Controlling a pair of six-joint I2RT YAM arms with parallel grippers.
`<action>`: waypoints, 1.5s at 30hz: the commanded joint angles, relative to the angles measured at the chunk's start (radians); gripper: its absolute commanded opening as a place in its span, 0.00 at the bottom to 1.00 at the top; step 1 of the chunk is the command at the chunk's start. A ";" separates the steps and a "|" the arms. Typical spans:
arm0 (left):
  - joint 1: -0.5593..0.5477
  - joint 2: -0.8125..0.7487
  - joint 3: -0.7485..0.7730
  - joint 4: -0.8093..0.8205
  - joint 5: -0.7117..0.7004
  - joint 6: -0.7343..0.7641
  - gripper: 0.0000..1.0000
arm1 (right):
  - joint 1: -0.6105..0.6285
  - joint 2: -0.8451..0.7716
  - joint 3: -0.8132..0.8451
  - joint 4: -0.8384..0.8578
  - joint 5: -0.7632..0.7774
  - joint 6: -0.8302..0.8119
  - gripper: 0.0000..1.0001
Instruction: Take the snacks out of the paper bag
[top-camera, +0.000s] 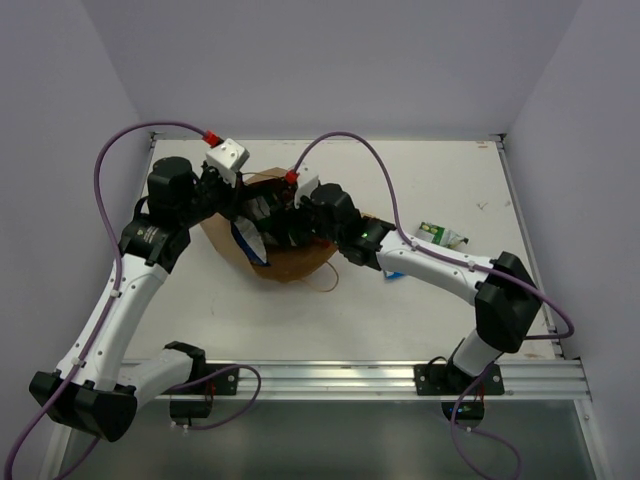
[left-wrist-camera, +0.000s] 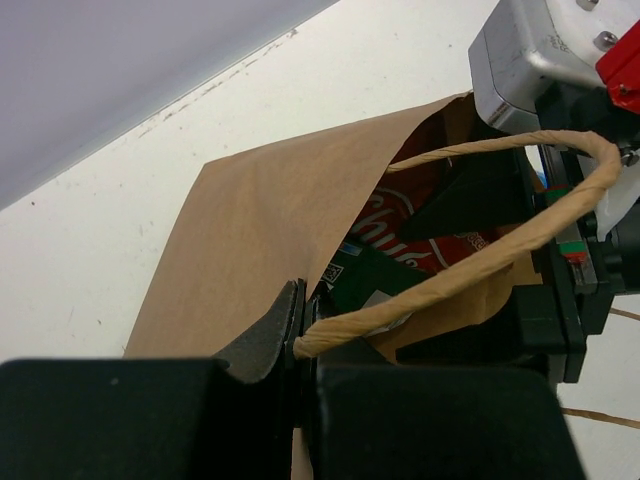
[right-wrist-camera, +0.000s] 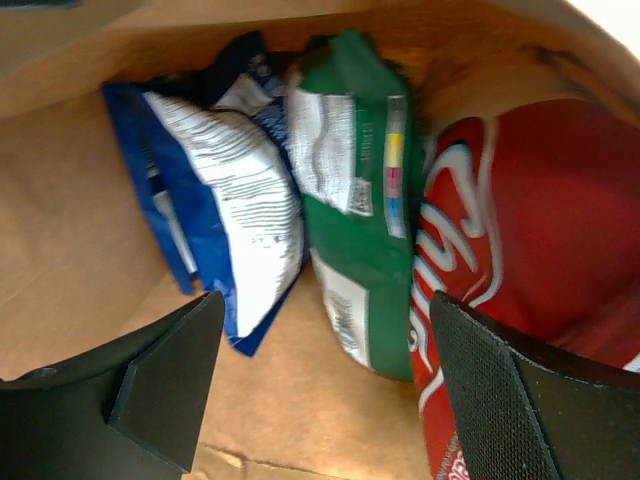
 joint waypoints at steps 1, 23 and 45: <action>-0.003 -0.003 0.029 -0.001 -0.008 -0.038 0.00 | -0.003 -0.027 0.037 -0.006 0.138 -0.009 0.86; -0.003 -0.003 0.036 -0.011 -0.028 -0.046 0.00 | 0.019 -0.133 -0.028 0.026 0.076 -0.049 0.77; -0.003 -0.013 0.031 -0.027 0.067 0.013 0.00 | 0.077 0.218 0.061 0.305 -0.126 0.058 0.82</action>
